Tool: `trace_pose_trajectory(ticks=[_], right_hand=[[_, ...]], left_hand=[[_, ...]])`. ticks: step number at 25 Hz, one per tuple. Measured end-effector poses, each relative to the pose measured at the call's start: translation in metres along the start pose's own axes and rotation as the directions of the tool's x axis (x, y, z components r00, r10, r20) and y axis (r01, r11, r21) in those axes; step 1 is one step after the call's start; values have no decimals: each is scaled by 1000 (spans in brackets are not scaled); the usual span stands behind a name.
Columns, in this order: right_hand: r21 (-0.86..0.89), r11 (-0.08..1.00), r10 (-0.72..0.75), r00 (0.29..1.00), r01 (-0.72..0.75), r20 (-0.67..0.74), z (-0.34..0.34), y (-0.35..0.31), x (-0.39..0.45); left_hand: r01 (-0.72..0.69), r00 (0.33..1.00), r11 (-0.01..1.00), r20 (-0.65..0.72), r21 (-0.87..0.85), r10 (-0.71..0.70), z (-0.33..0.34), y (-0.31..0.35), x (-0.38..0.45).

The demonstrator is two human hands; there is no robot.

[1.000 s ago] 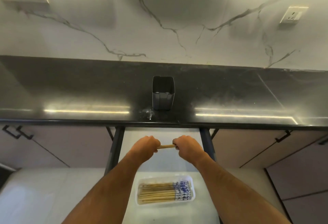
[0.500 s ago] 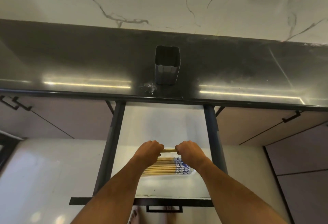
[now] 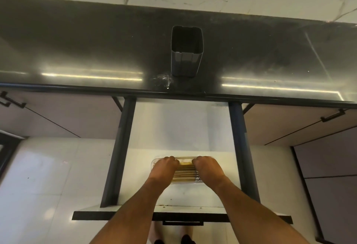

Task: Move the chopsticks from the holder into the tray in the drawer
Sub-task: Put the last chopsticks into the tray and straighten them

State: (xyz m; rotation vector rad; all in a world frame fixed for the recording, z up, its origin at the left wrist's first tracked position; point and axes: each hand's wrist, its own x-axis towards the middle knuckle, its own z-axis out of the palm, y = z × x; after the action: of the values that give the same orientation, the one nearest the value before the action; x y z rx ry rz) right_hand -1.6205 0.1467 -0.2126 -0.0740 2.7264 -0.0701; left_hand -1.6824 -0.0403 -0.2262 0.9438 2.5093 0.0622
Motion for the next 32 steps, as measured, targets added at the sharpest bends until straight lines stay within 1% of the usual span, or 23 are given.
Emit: trace_pose_trajectory(ticks=[5,14,17,19,20,21,22,23,24,25,26,27,28,29,30,31,32], right_hand=[[-30,999,13,1000,-13,-14,9,-3,6],[-45,999,12,999,-14,-49,18,-4,7],[2,1000,5,997,-5,-75,18,-3,6],[69,998,19,987,-9,-157,15,-4,0],[116,993,36,972,-9,-231,14,-4,-3],[177,984,65,943,-6,-327,14,-4,-7],[247,969,114,901,-7,-419,15,-2,-11],[319,948,178,858,-18,-482,16,0,-15],[385,922,255,820,-47,-513,15,3,-17],[451,887,345,789,-98,-508,13,6,-18],[524,835,443,771,-170,-457,12,9,-18],[598,761,535,765,-251,-359,11,10,-17],[664,672,602,764,-327,-232,11,12,-15],[717,578,640,762,-390,-100,13,14,-14],[757,485,656,755,-439,18,16,14,-14],[789,398,664,740,-469,105,19,15,-13],[815,330,675,722,-477,150,23,15,-12]], left_hand=[[3,999,1000,-50,-16,-4,11,2,1],[-2,998,999,-61,-35,0,16,-6,2],[-27,995,998,-96,-62,21,19,-8,0],[-50,988,995,-153,-92,35,19,-9,-4],[-69,980,993,-193,-98,49,16,-9,-8],[-90,968,990,-244,-106,62,13,-11,-12],[-113,947,987,-315,-118,71,11,-13,-15],[-125,915,983,-400,-134,62,10,-17,-19],[-116,880,979,-474,-170,22,8,-20,-21],[-82,856,967,-514,-241,-55,6,-22,-24],[-21,842,941,-513,-338,-166,3,-24,-27],[68,839,887,-455,-456,-298,1,-24,-28],[180,834,799,-342,-574,-434,1,-25,-29],[300,811,683,-198,-666,-550,3,-25,-28],[404,777,566,-57,-718,-627,5,-26,-28],[462,743,467,42,-754,-667,8,-28,-28],[474,720,386,96,-791,-687,11,-29,-28]])
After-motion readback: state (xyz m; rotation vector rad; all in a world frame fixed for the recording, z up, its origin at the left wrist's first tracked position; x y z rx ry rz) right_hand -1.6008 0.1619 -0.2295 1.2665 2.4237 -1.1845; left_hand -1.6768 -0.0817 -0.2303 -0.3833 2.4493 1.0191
